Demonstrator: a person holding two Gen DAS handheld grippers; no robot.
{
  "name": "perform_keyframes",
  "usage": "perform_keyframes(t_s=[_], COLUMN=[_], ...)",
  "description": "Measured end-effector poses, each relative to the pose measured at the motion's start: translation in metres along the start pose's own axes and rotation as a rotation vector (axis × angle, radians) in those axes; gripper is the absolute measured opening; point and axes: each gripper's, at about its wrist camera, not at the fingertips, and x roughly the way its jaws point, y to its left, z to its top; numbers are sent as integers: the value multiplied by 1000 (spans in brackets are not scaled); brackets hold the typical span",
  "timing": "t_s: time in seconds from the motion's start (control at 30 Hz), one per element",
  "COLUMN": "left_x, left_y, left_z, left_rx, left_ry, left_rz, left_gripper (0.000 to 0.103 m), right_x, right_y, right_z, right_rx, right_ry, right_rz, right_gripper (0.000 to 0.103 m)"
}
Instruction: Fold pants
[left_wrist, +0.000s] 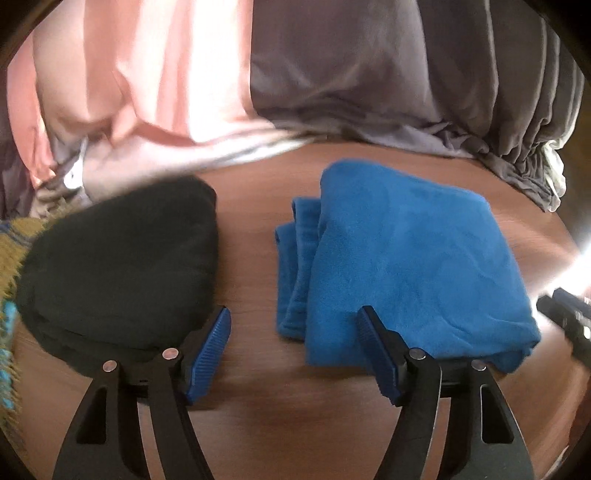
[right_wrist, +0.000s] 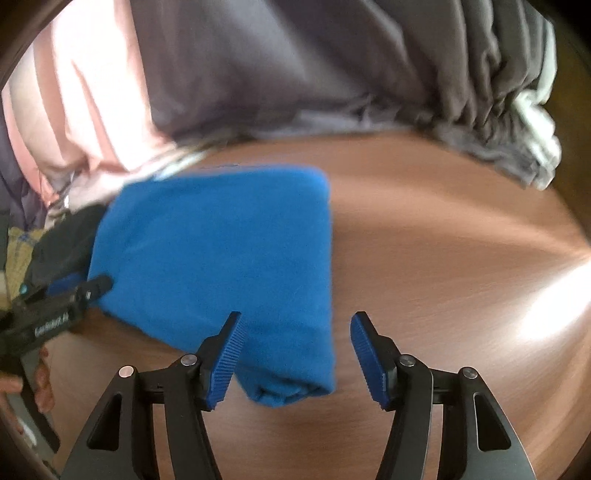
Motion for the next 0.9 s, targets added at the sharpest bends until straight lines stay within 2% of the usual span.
perform_keyframes(t_s=[0.13,0.3,0.4,0.57,0.77,0.9], left_x=[-33,-16,10,43,70,75], left_y=[1,-1,-3,4,16,19], left_z=[16,43,54,53,40,37], left_rx=[22,12,5,-37,-104,-116], left_ry=[-108,-149,-115,-37,38,47], left_rz=[10,-14,-26,-33,-62,-78], left_gripper=[71,71,71,66,67,67], right_x=[-12,5,24,51,73,76], right_y=[-5,-12,-17,-20,-17,-16], right_z=[15,35,48,62,60,58], right_rx=[31,63,82,92,82,75], right_ry=[-76,-111,-82,-33,25,27], right_rz=[-1,-34,-39,-42,-39,-41], right_gripper=[60,60,60,60,59,59])
